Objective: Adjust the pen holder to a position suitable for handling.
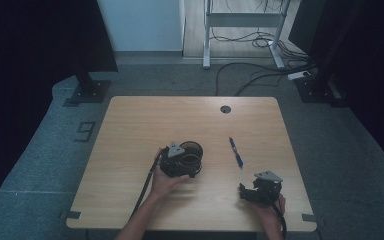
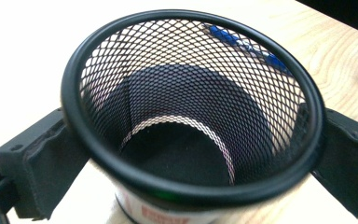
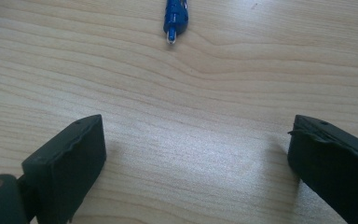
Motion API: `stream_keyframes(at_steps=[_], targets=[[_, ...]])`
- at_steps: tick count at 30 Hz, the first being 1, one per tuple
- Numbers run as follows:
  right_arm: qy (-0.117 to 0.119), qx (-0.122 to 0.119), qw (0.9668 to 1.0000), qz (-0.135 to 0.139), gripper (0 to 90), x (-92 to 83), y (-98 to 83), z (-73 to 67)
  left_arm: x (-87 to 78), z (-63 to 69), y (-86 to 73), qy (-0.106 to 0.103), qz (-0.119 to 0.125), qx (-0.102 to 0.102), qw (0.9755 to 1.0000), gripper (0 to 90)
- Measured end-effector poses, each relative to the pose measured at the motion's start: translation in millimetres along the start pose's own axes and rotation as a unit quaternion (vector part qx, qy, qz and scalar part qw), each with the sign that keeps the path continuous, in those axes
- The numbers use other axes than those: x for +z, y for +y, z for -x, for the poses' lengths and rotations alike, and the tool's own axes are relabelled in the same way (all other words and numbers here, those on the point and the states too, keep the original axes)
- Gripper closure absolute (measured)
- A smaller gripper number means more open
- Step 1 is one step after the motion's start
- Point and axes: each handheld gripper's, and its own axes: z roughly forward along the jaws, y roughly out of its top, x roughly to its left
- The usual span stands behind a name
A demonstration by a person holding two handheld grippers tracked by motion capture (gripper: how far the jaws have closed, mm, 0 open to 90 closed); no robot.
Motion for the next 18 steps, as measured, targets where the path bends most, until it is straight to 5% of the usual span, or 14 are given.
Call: stream_keyframes(at_steps=[18], targets=[[0.000, 0.000, 1.0000, 0.000, 3.8, -0.1, 0.0, -0.1, -49.7, -3.0, -21.5, -0.002, 0.002, -0.003, 1.0000, 2.0]])
